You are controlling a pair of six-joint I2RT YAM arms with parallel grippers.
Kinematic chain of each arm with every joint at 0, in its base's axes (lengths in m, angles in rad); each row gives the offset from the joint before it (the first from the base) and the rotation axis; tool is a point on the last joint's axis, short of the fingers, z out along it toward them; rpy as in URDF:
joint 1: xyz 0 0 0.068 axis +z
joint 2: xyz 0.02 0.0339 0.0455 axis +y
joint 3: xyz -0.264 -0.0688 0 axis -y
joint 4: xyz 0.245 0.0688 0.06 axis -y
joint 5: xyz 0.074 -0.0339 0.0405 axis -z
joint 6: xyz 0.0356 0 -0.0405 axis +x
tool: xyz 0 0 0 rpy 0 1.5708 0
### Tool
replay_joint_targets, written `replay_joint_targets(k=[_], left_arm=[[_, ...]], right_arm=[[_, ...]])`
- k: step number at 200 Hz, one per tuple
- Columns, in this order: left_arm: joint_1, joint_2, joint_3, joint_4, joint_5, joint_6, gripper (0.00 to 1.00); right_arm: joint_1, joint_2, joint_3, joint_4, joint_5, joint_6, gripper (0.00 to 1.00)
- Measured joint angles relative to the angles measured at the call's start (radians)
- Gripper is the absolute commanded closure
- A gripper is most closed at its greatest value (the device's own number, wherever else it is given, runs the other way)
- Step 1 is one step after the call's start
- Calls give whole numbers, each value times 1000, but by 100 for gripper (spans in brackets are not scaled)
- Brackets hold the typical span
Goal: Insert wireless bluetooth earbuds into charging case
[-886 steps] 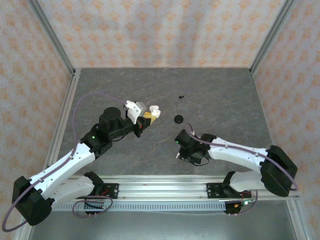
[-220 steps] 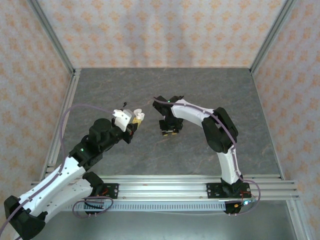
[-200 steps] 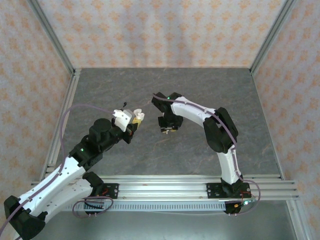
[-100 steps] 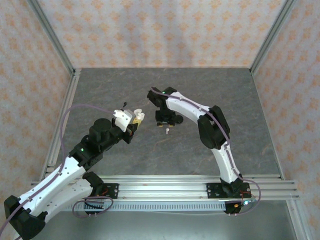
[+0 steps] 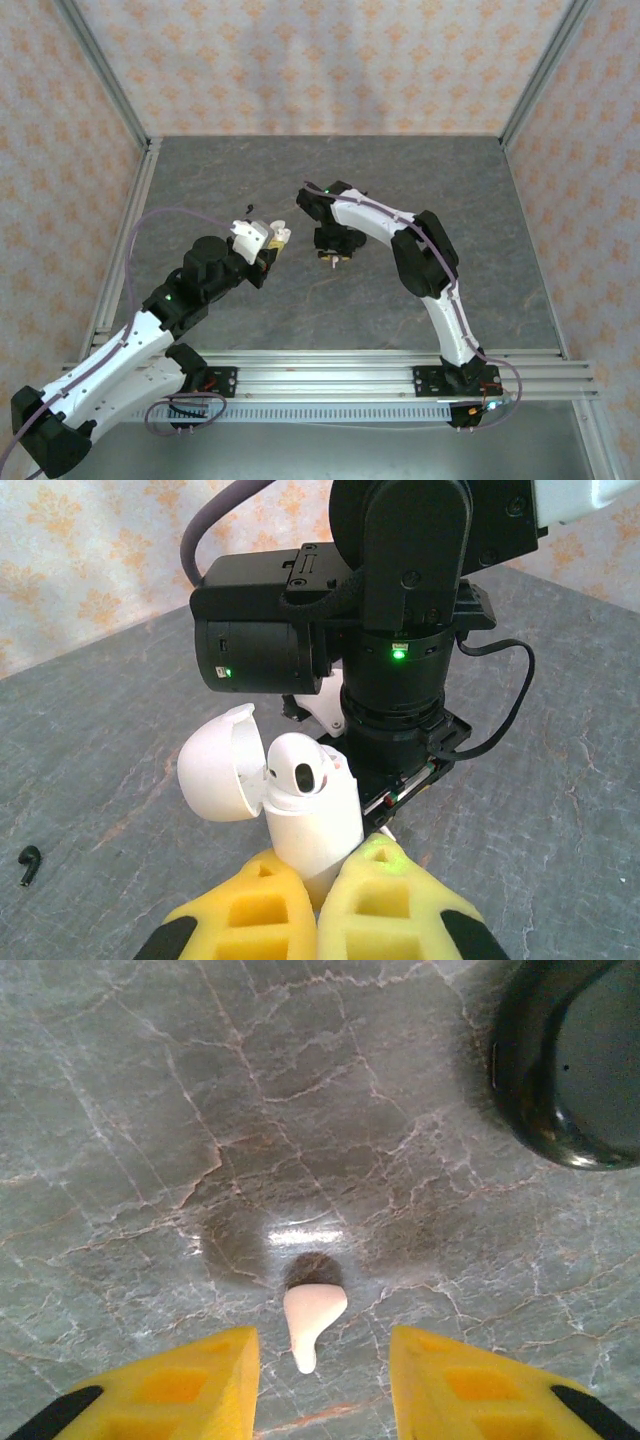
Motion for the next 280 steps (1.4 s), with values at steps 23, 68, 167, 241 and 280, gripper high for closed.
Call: replay_joint_targets(k=[23, 68, 167, 241, 280], left_arm=[[0, 0, 0, 0, 3, 0, 100], [0, 2, 0, 0, 3, 0, 100], [0, -3, -46, 46, 28, 55, 100], [0, -3, -51, 60, 73, 78, 100], [0, -3, -51, 93, 105, 79, 100]], right_arm=[[0, 12, -2, 12, -3, 0, 63], [0, 24, -24, 39, -14, 0, 70], [0, -4, -61, 77, -13, 4, 89], [0, -172, -192, 169, 48, 27, 97], [0, -353, -267, 275, 66, 34, 97]])
